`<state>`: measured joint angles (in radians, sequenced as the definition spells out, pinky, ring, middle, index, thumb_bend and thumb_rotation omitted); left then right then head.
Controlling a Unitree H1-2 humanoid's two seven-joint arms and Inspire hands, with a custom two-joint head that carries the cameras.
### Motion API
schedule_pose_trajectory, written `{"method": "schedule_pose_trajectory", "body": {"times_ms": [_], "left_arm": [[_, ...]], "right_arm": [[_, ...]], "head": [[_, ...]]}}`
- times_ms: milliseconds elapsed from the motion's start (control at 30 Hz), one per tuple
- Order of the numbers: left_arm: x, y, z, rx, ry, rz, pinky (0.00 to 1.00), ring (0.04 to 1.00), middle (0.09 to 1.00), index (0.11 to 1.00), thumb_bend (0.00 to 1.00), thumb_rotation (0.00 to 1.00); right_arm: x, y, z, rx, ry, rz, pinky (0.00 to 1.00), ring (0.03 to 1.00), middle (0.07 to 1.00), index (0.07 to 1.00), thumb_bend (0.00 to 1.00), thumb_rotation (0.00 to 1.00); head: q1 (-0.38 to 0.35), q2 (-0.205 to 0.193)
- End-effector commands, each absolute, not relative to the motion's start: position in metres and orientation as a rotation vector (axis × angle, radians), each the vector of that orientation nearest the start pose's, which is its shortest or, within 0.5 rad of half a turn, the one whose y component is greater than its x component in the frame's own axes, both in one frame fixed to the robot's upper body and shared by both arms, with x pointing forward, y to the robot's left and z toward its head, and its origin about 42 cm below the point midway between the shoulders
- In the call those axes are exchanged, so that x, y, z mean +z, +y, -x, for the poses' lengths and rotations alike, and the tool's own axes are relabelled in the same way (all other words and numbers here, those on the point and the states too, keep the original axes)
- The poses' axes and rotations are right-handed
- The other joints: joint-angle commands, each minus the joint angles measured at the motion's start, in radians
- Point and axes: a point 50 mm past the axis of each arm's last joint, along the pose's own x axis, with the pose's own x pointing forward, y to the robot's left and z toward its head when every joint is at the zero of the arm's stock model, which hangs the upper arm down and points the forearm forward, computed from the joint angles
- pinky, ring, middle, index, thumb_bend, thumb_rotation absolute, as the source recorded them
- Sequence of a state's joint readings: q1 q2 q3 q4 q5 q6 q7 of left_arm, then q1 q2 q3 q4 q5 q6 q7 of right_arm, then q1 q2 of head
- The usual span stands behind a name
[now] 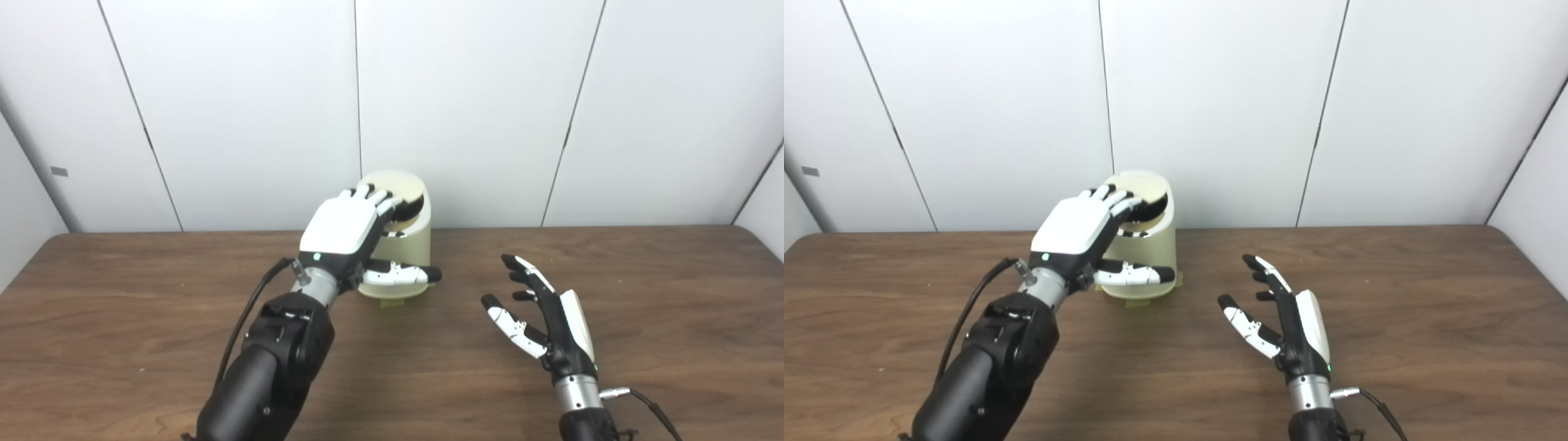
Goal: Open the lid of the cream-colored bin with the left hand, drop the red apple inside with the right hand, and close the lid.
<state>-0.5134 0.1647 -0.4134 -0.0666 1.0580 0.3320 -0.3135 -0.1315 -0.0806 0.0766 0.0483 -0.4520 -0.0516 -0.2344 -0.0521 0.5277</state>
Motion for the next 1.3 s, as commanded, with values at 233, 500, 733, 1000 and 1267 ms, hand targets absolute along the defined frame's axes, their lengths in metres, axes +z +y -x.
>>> {"method": "schedule_pose_trajectory", "body": {"times_ms": [233,500,733,1000,1267], "left_arm": [[0.233,0.12,-0.395,-0.223,-0.276,-1.309,1.0,1.0,0.938,0.917,0.91,0.83],[0.216,0.119,-0.39,-0.24,-0.24,-1.319,1.0,1.0,0.945,0.924,0.9,0.84],[0.218,0.119,-0.389,-0.237,-0.251,-1.31,1.0,1.0,0.948,0.932,0.9,0.84],[0.23,0.113,-0.377,-0.058,-0.523,-1.091,1.0,0.993,0.926,0.932,0.74,0.88],[0.233,0.107,-0.369,0.014,-0.676,-0.951,1.0,1.0,1.0,1.0,0.59,0.91]], "right_arm": [[0.141,-0.212,-0.328,-0.139,-0.249,0.502,0.68,0.812,0.842,0.826,0.32,0.6],[0.142,-0.212,-0.327,-0.142,-0.236,0.498,0.67,0.813,0.844,0.828,0.33,0.61],[0.143,-0.213,-0.327,-0.137,-0.237,0.496,0.66,0.804,0.84,0.828,0.33,0.61],[0.141,-0.212,-0.329,-0.139,-0.243,0.507,0.66,0.801,0.841,0.827,0.33,0.6],[0.141,-0.21,-0.33,-0.138,-0.238,0.506,0.7,0.824,0.851,0.83,0.32,0.59]], "head": [[-0.001,0.005],[-0.003,0.007],[-0.002,0.009],[0.001,0.004],[0.001,-0.003]]}}
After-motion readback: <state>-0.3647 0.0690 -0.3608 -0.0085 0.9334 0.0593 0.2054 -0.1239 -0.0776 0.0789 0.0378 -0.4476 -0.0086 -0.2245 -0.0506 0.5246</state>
